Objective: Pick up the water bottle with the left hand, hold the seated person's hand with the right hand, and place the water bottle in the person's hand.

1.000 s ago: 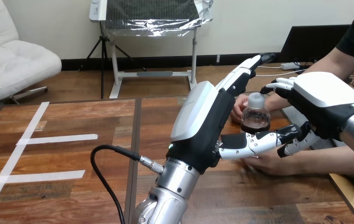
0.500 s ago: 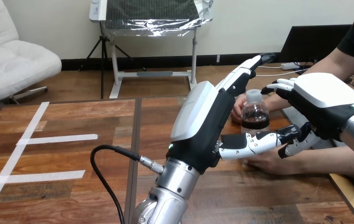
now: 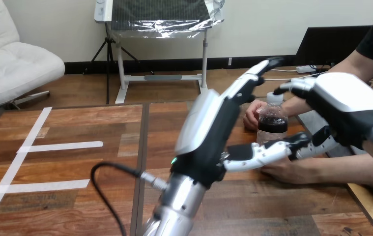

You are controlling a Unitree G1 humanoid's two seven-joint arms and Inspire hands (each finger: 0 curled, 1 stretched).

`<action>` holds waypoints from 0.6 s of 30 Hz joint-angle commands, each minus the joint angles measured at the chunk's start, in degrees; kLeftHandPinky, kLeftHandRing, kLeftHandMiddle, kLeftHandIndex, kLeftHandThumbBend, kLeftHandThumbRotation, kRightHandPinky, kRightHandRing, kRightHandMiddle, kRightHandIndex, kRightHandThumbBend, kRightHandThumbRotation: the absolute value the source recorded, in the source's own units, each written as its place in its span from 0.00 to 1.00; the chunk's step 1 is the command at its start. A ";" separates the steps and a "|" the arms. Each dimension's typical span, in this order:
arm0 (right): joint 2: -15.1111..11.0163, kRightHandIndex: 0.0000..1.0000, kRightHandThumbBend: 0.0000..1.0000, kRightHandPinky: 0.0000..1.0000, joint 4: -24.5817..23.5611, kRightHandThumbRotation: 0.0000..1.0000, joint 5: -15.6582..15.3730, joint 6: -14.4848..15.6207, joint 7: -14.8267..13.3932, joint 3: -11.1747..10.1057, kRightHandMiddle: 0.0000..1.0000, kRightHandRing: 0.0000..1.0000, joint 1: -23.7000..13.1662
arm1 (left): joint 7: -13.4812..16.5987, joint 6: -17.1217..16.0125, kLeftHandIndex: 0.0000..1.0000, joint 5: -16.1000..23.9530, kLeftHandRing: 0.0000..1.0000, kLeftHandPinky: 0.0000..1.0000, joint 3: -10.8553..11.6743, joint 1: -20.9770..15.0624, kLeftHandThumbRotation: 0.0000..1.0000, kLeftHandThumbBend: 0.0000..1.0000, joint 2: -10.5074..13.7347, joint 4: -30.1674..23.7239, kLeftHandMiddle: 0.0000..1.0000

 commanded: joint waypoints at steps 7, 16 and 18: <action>10.71 0.80 0.63 0.75 -8.38 0.00 6.52 -2.48 -11.21 -5.75 0.87 0.84 6.40 | 4.60 -6.44 0.86 -4.56 0.85 0.77 2.31 6.55 0.51 0.58 -0.90 -4.53 0.88; 20.31 0.75 0.45 0.67 -9.72 0.00 9.32 -7.51 -20.97 -4.98 0.80 0.77 11.42 | 6.38 -11.36 0.85 -8.88 0.83 0.76 3.40 13.03 0.52 0.54 -0.92 -4.78 0.85; 21.98 0.74 0.42 0.66 -9.75 0.00 10.36 -8.59 -21.98 -4.80 0.79 0.77 12.13 | 6.73 -12.14 0.85 -9.19 0.82 0.75 3.62 14.04 0.52 0.53 -0.96 -4.87 0.85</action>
